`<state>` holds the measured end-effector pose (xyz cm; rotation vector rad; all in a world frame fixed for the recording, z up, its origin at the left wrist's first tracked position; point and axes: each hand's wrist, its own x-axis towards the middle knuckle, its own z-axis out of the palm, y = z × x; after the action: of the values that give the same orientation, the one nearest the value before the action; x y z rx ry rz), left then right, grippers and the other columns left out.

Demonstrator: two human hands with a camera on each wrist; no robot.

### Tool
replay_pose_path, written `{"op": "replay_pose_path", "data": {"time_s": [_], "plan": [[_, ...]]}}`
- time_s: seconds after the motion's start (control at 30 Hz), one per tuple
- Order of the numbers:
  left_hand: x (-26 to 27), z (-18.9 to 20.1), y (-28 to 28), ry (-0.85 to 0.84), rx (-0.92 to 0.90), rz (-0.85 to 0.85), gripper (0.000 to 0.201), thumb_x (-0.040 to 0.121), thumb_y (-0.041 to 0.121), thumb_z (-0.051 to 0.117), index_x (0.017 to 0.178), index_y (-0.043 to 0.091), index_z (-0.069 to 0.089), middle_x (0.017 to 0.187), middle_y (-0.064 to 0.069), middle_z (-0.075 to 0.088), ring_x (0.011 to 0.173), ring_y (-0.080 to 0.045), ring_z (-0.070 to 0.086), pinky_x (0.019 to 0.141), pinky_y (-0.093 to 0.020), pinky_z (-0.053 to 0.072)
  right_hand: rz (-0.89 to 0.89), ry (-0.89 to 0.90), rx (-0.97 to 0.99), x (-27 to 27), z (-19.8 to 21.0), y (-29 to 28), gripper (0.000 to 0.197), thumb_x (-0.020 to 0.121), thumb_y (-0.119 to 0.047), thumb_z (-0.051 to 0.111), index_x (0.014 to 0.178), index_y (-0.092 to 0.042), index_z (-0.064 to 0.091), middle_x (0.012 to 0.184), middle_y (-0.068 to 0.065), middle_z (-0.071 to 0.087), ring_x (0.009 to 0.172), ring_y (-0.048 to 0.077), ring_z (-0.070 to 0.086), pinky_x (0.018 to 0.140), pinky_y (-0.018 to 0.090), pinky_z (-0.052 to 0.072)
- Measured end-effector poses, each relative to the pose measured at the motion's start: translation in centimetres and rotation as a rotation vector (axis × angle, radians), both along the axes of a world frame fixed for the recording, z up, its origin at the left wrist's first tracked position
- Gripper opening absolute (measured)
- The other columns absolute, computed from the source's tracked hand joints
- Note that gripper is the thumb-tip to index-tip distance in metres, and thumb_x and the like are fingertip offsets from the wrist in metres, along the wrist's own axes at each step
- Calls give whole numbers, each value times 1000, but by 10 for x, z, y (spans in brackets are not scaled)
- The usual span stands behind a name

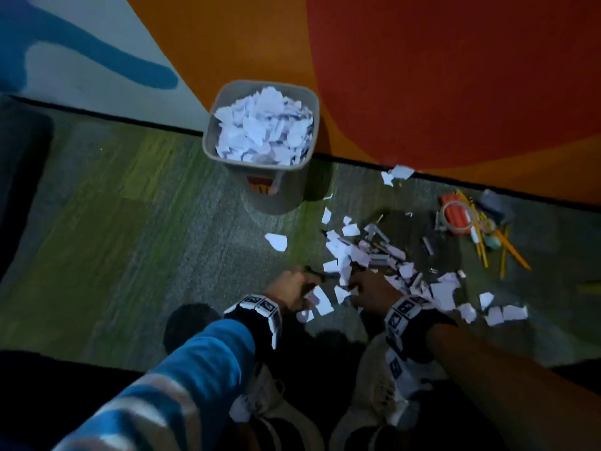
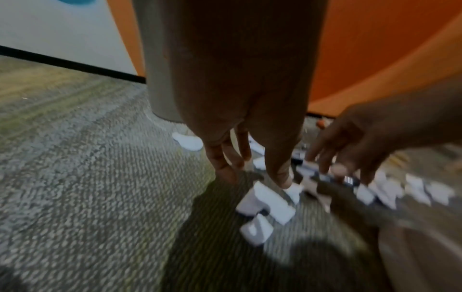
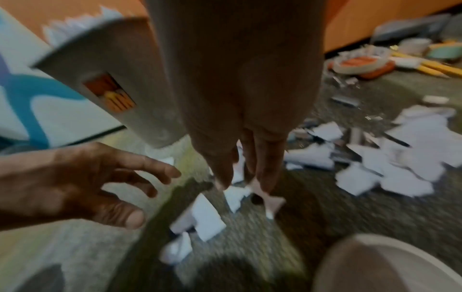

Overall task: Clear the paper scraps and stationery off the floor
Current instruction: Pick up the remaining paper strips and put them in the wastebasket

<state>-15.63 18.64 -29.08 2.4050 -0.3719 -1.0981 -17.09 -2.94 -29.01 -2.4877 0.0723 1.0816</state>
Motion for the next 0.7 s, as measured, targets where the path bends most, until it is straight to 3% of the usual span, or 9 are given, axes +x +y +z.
{"op": "replay_pose_path", "data": {"time_s": [0.1,0.17,0.23,0.3,0.37,0.47,0.53,0.6,0.7], "plan": [[-10,-42,-1,-79,165,-275,85,83,24,73,154,37,28,149,-9,30,131,-36,34,108,-45,37,-18,-52,-2,-18,-34,-15,61,84,-13,71,140,-9,47,146,14,43,135,31,41,106,36,38],[-13,-59,-2,-107,211,-369,87,88,22,68,156,39,17,150,-11,21,129,-37,28,106,-49,37,27,-100,-8,-25,-50,-21,68,85,-12,70,146,-9,39,147,17,37,135,35,38,107,38,37],[-17,-73,-1,-173,211,-407,82,91,26,63,156,40,15,149,-13,19,126,-36,25,105,-51,38,89,-144,1,-30,-61,-27,75,85,-13,71,151,-13,35,143,19,37,129,37,43,102,39,42],[-19,-87,4,-251,157,-378,79,88,35,66,153,42,23,143,-10,21,121,-32,24,100,-50,43,117,-207,48,-36,-73,-36,78,84,-6,71,151,-15,34,139,21,39,125,38,46,99,44,45],[-20,-97,10,-290,30,-297,67,84,36,68,145,37,41,138,-9,29,119,-30,29,96,-45,45,107,-286,89,-41,-83,-42,73,80,0,75,145,-11,45,135,22,46,125,40,47,99,44,47],[-19,-101,12,-277,-118,-173,41,87,28,71,126,22,63,135,-10,43,122,-26,37,100,-49,42,15,-401,133,-43,-93,-43,36,85,-2,72,121,2,67,119,23,60,115,36,58,95,30,45],[-16,-105,9,-298,-142,-169,26,89,30,67,112,19,67,126,-8,51,116,-22,43,97,-47,43,-10,-464,158,-41,-97,-41,25,79,3,76,104,5,73,98,22,65,92,35,67,80,26,51],[-12,-109,7,-326,-149,-144,23,85,39,68,97,21,63,111,-5,55,105,-19,48,92,-44,44,28,-472,201,-38,-102,-41,29,66,8,83,94,5,76,89,21,67,79,34,70,69,23,51],[-10,-117,1,-362,-167,-77,20,83,38,66,95,22,69,107,0,56,102,-20,52,84,-38,48,115,-493,158,-35,-103,-41,26,57,7,87,80,1,77,80,16,68,72,34,69,65,36,57]]}}
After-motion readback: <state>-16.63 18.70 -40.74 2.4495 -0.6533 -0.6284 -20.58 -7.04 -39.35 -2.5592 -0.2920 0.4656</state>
